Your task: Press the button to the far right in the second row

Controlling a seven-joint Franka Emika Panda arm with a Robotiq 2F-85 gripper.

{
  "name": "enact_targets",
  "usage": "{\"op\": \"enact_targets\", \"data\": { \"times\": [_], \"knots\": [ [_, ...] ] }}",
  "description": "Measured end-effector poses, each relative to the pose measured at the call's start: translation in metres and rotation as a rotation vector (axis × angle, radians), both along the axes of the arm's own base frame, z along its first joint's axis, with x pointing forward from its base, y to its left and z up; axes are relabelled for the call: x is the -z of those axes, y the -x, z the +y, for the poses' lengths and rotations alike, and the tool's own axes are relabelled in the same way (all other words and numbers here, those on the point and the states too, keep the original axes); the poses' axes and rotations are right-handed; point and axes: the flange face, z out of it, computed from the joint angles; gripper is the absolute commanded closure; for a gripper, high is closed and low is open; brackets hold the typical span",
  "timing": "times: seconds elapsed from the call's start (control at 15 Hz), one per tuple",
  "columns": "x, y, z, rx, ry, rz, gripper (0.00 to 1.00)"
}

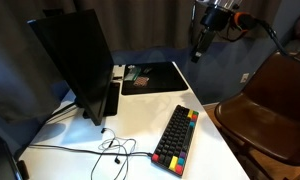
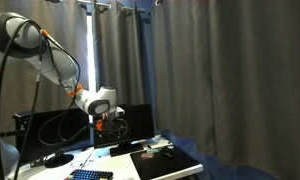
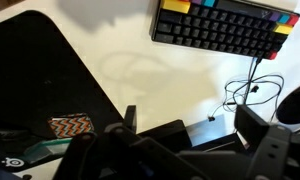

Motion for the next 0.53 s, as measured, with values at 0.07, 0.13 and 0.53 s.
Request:
{"op": "enact_targets", "data": {
  "times": [0.07,0.13,0.53],
  "knots": [
    [-0.008,0.0,-0.006,-0.002,-0.002,-0.009,0.0],
    [-0.016,0.001,-0.012,-0.004,-0.007,-0.015,0.0],
    [-0.056,0.011,-0.05,0.005,-0.011,-0.052,0.0]
  ]
}}
